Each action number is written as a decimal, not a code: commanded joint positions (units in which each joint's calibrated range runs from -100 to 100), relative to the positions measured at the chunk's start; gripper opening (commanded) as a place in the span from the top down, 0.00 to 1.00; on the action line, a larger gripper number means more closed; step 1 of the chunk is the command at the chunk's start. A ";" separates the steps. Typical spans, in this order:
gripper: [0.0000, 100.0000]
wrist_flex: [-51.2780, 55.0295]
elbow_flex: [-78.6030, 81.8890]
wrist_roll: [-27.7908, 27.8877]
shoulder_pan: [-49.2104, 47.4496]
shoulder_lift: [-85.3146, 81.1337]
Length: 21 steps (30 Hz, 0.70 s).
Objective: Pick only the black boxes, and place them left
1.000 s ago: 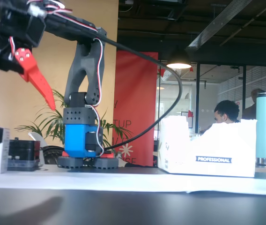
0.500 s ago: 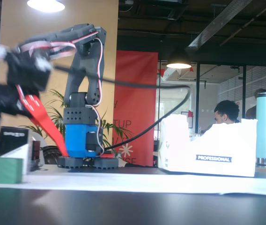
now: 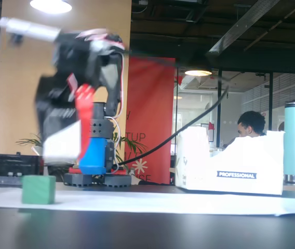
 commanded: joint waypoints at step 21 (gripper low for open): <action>0.88 24.45 -28.15 -40.86 -72.50 -24.61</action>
